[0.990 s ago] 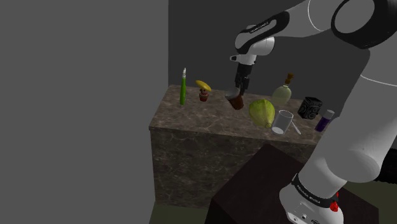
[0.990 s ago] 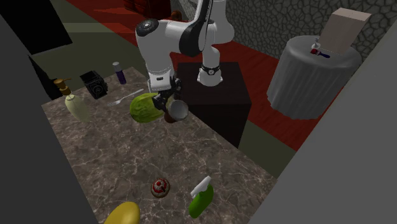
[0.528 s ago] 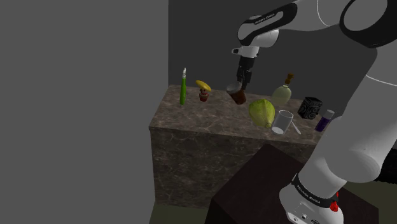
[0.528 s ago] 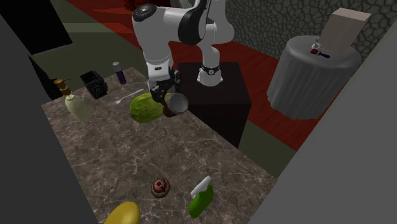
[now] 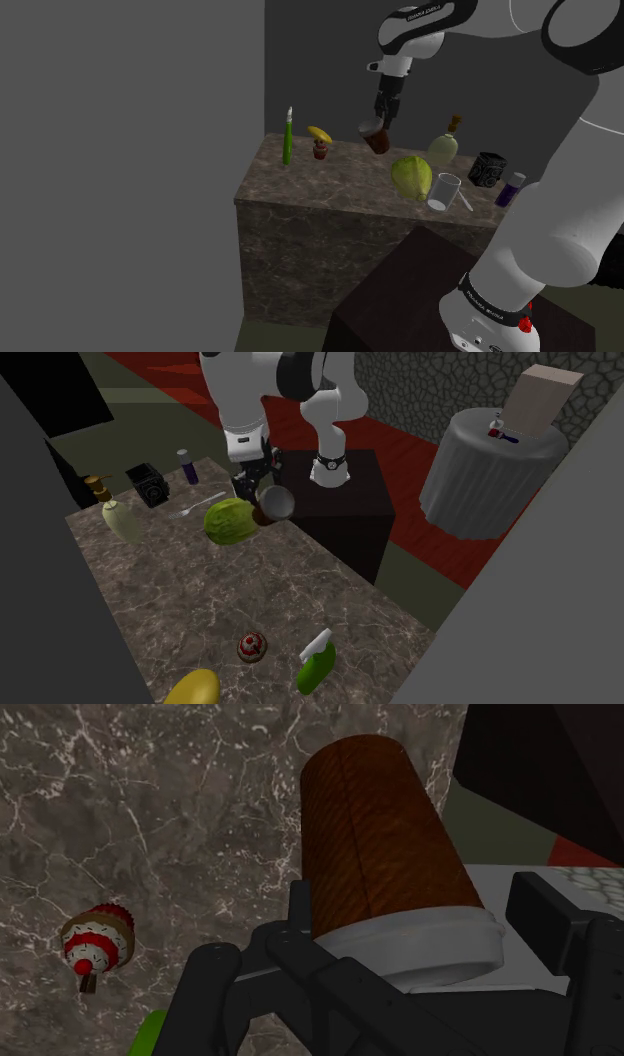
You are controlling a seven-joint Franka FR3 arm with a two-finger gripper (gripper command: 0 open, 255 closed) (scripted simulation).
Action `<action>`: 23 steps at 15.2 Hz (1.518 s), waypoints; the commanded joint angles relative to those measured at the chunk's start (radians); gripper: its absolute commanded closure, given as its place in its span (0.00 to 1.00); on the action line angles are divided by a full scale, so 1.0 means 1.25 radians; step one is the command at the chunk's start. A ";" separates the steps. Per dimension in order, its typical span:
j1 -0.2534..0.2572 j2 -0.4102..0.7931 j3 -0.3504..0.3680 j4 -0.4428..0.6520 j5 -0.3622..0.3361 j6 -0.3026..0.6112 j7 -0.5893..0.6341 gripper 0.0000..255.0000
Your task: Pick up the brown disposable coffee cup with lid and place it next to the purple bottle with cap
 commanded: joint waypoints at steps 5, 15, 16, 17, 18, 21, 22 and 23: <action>0.001 -0.011 0.001 0.053 -0.007 -0.062 0.008 1.00; -0.053 -0.167 -0.042 -0.075 -0.108 -0.066 -0.055 1.00; -0.061 -0.184 -0.048 -0.088 -0.120 -0.067 -0.065 1.00; -0.070 -0.200 -0.054 -0.100 -0.132 -0.068 -0.075 1.00; -0.079 -0.216 -0.061 -0.111 -0.144 -0.069 -0.085 1.00; -0.107 -0.258 -0.081 -0.139 -0.179 -0.075 -0.119 1.00; -0.117 -0.271 -0.089 -0.146 -0.190 -0.078 -0.132 1.00; -0.126 -0.283 -0.097 -0.153 -0.201 -0.080 -0.144 1.00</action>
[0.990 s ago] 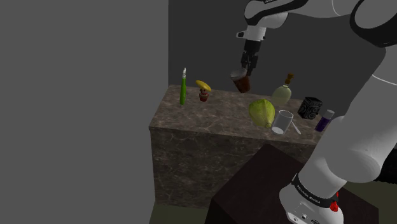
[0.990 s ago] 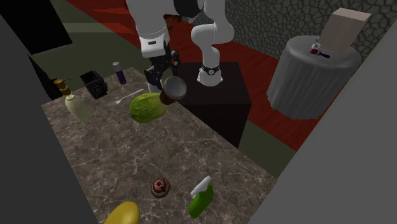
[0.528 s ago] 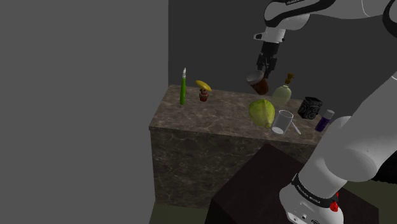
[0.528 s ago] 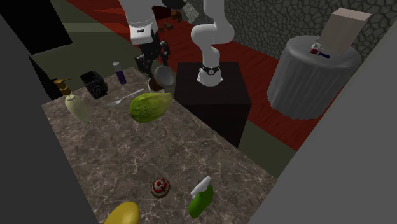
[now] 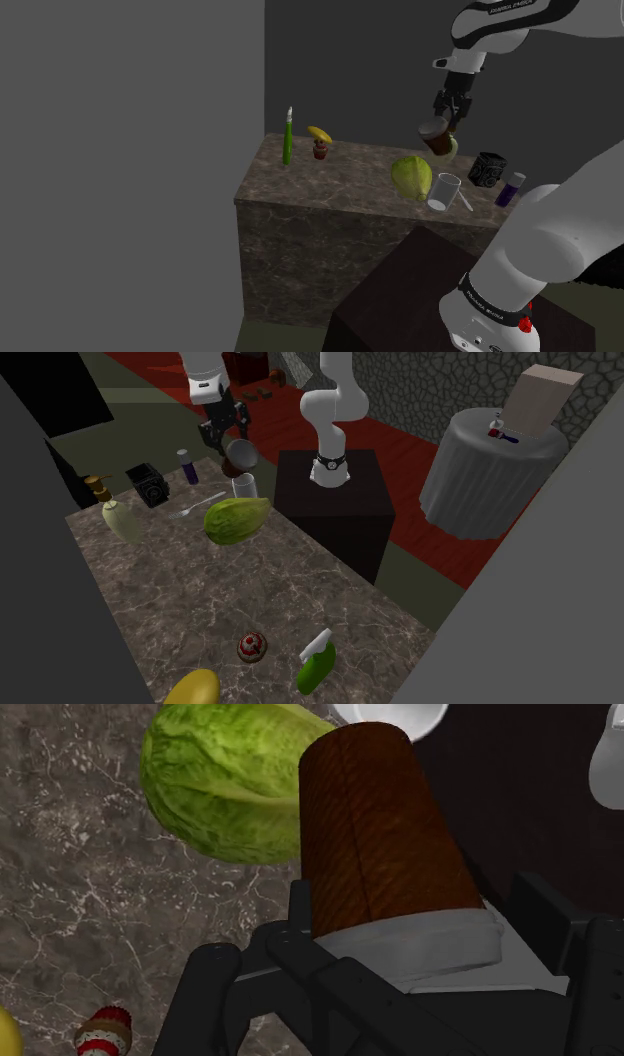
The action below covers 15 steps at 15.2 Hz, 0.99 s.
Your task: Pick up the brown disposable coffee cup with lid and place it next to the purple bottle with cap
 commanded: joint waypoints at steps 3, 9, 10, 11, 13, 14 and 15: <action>-0.038 -0.045 -0.034 -0.021 -0.044 -0.011 -0.055 1.00; -0.089 -0.085 -0.096 -0.025 -0.101 -0.026 -0.148 1.00; -0.096 -0.089 -0.108 -0.022 -0.109 -0.028 -0.166 1.00; -0.103 -0.091 -0.121 -0.019 -0.117 -0.030 -0.183 1.00; -0.115 -0.094 -0.148 -0.010 -0.132 -0.033 -0.219 1.00; -0.120 -0.094 -0.162 -0.004 -0.139 -0.034 -0.238 1.00; -0.124 -0.093 -0.177 0.002 -0.144 -0.035 -0.257 1.00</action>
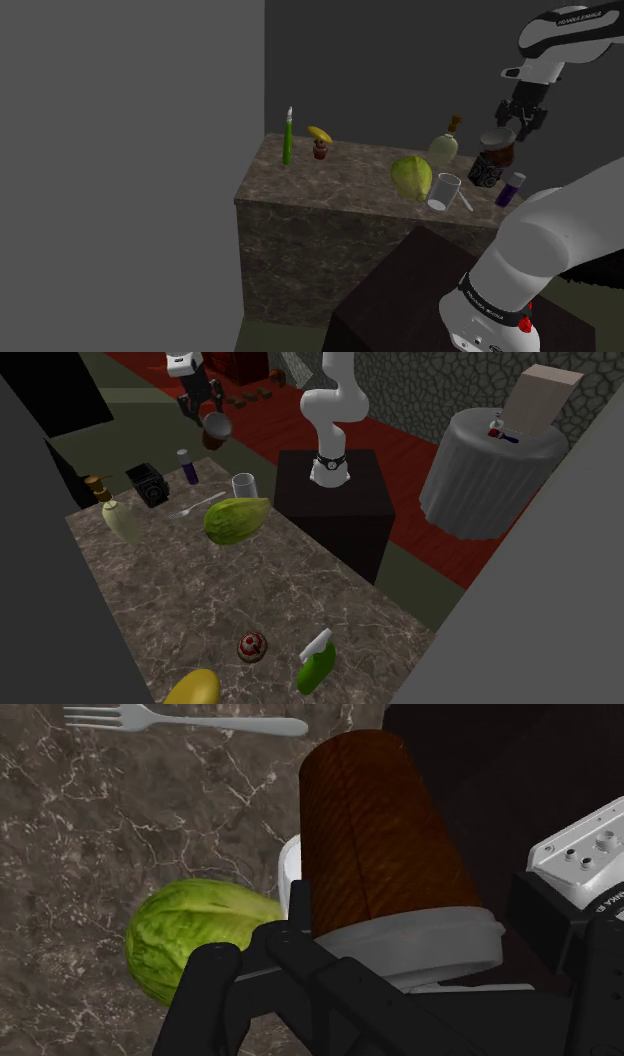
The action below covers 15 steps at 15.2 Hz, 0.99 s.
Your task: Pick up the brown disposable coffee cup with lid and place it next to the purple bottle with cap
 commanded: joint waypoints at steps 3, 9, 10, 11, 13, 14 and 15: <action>-0.012 0.013 -0.066 0.030 -0.018 0.002 -0.079 1.00; 0.000 0.061 -0.199 0.101 -0.021 0.009 -0.214 1.00; 0.008 0.074 -0.228 0.116 -0.017 0.011 -0.239 1.00; 0.017 0.086 -0.255 0.129 -0.012 0.013 -0.260 1.00; 0.019 0.087 -0.263 0.110 -0.014 0.034 -0.259 1.00; 0.021 0.088 -0.268 0.100 -0.015 0.045 -0.258 1.00; 0.022 0.089 -0.273 0.091 -0.015 0.056 -0.258 1.00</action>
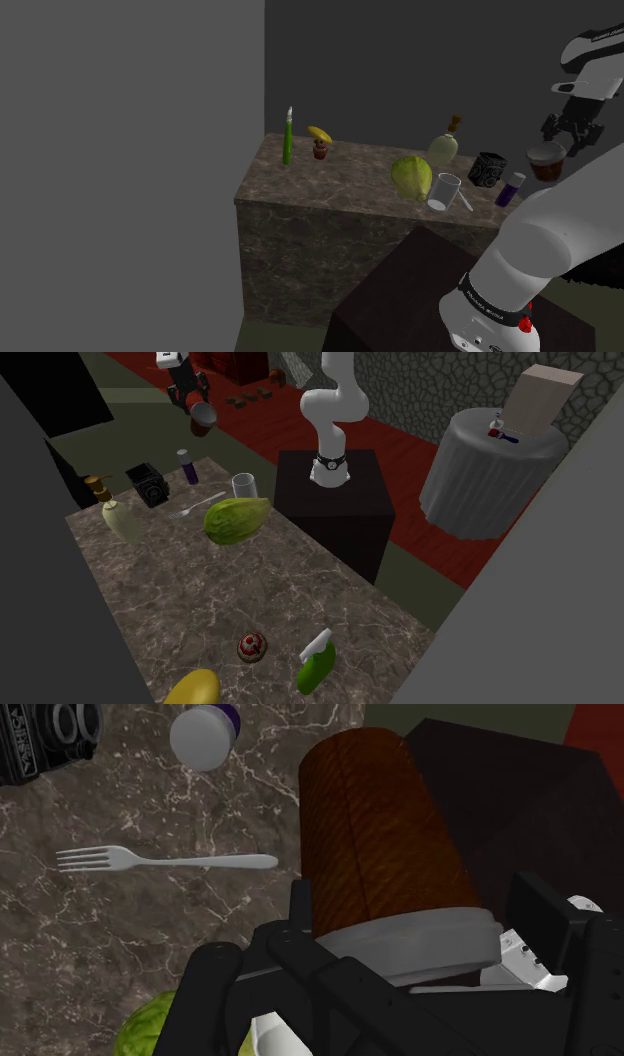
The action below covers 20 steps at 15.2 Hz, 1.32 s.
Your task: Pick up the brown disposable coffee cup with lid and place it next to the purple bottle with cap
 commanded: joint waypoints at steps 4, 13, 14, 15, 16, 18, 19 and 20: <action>0.009 0.008 -0.026 -0.042 -0.001 0.052 0.000 1.00; 0.054 0.043 -0.104 -0.112 0.011 0.154 -0.011 1.00; 0.063 0.049 -0.117 -0.119 0.014 0.166 -0.013 1.00; 0.072 0.054 -0.130 -0.126 0.017 0.178 -0.015 1.00; 0.083 0.060 -0.144 -0.133 0.020 0.190 -0.017 1.00; 0.108 0.072 -0.176 -0.145 0.027 0.214 -0.023 1.00; 0.123 0.078 -0.194 -0.152 0.031 0.226 -0.026 1.00; 0.140 0.084 -0.214 -0.158 0.035 0.238 -0.029 1.00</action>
